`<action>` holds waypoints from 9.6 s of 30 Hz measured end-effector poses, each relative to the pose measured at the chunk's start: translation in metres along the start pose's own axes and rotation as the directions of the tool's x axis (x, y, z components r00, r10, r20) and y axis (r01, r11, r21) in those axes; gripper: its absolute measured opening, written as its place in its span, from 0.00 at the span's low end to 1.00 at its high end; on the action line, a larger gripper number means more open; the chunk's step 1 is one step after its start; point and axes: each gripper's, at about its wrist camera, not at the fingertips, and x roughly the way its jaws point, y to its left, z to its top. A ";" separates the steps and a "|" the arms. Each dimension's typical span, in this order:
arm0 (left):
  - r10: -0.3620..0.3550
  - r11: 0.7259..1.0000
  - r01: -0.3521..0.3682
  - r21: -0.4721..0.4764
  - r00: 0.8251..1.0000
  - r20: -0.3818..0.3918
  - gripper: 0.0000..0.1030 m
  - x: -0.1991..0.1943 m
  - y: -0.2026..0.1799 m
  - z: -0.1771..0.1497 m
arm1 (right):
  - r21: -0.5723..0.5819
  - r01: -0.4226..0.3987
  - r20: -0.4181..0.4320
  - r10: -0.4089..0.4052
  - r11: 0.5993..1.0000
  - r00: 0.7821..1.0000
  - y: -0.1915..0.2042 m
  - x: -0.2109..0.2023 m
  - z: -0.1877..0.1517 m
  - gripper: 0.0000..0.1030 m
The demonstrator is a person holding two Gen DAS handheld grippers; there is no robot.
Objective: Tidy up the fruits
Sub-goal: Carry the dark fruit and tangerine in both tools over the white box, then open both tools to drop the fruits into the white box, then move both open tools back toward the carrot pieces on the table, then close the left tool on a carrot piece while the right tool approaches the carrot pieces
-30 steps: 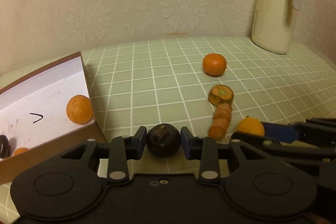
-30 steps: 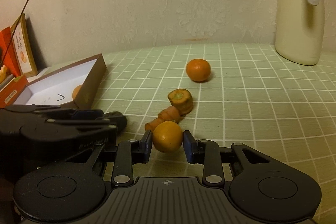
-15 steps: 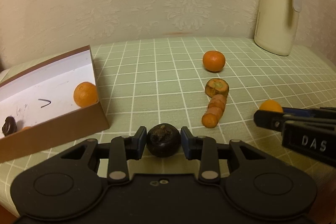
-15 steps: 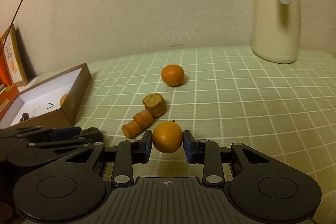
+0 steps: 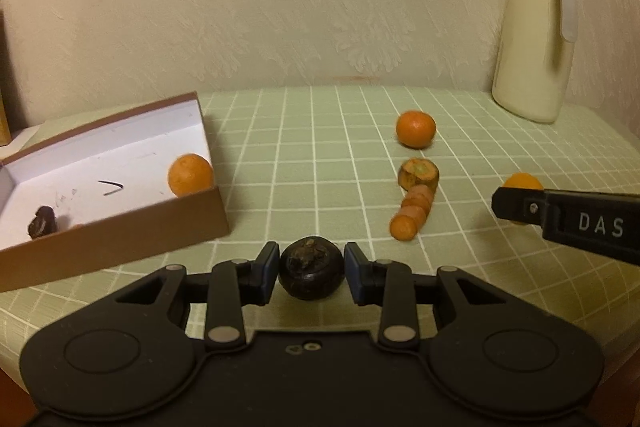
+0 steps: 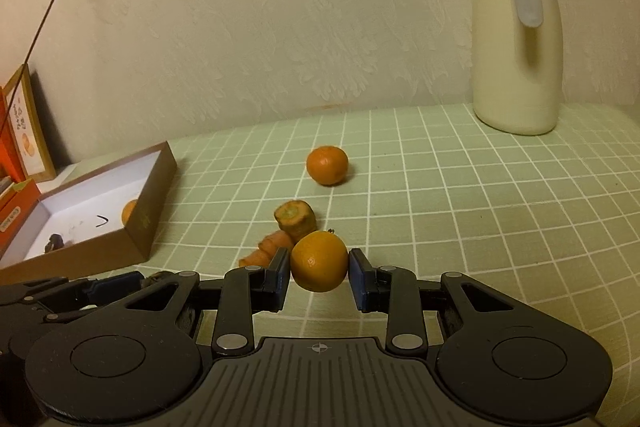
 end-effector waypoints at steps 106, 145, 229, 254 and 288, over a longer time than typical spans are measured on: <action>0.347 0.934 -0.309 -0.182 0.906 0.242 0.26 -0.137 0.148 0.033 | -0.220 -0.293 0.202 0.338 0.930 0.919 0.159 -0.049 0.033 0.31; 0.431 0.870 -0.399 -0.291 0.901 0.052 0.84 -0.015 0.252 0.045 | -0.198 -0.271 0.112 0.297 0.942 0.948 0.211 0.112 0.068 0.94; -0.084 0.984 0.078 0.161 0.996 0.027 0.66 0.018 -0.043 0.012 | 0.046 0.048 0.254 -0.058 0.998 0.965 -0.037 -0.072 0.034 1.00; -0.102 0.978 0.105 0.180 0.994 -0.028 0.15 0.050 -0.062 0.002 | 0.085 0.041 0.212 -0.058 0.996 0.975 -0.044 -0.057 0.033 1.00; -0.010 0.993 0.012 0.116 1.000 -0.019 0.11 0.050 -0.031 0.000 | 0.047 0.024 0.130 -0.030 0.999 0.991 -0.017 -0.023 0.027 0.99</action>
